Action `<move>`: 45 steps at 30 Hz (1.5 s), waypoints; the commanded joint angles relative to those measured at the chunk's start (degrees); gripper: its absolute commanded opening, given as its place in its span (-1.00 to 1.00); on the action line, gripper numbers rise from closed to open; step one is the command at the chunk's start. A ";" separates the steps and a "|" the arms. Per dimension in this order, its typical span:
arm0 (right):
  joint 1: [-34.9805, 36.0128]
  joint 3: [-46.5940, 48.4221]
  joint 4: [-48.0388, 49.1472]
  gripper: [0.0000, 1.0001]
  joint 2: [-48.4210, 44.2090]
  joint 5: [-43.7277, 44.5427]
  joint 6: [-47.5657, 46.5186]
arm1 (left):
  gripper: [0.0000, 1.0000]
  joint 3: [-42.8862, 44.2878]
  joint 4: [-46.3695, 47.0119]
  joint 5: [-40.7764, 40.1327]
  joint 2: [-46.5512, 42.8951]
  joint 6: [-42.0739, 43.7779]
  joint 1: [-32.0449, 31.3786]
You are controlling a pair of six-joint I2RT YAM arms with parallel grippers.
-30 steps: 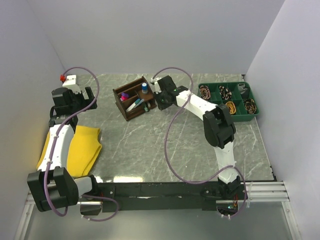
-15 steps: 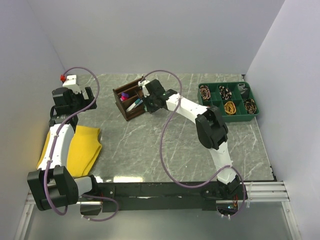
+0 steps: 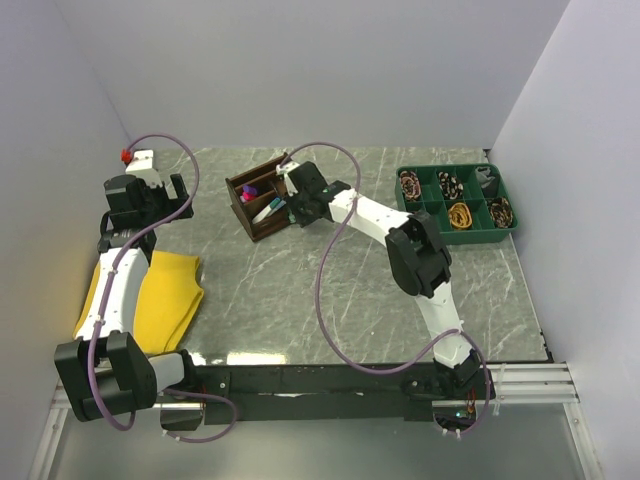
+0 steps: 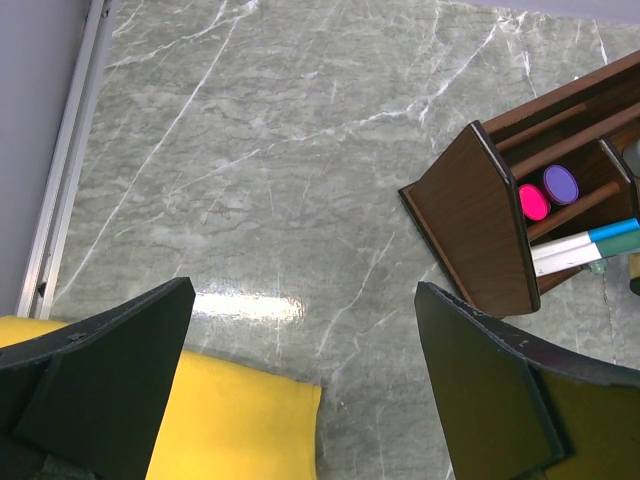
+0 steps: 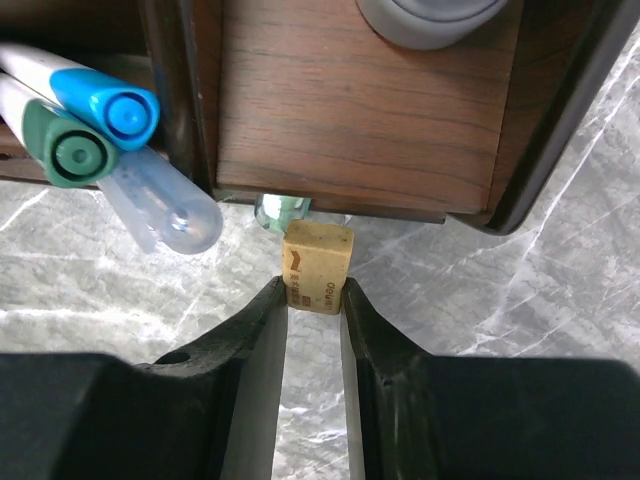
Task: Sort the stationery into containers
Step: Place the stationery in the storage box.
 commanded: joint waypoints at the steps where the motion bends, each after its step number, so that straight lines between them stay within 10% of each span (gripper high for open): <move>1: 1.03 3.53 3.34 -0.94 0.69 2.04 0.49 | 0.99 0.36 2.22 -0.12 -0.68 0.19 0.27; 20: 2.53 8.37 6.33 -0.95 4.73 6.96 0.57 | 0.99 0.54 2.14 -0.20 0.02 0.10 0.27; 35: 3.76 7.40 7.04 -0.08 4.47 10.04 0.05 | 0.99 0.10 2.57 0.94 0.11 -0.60 0.27; 45: 4.20 5.82 6.69 -0.04 3.42 10.65 0.13 | 0.99 -0.43 2.40 1.29 -0.42 -0.78 0.27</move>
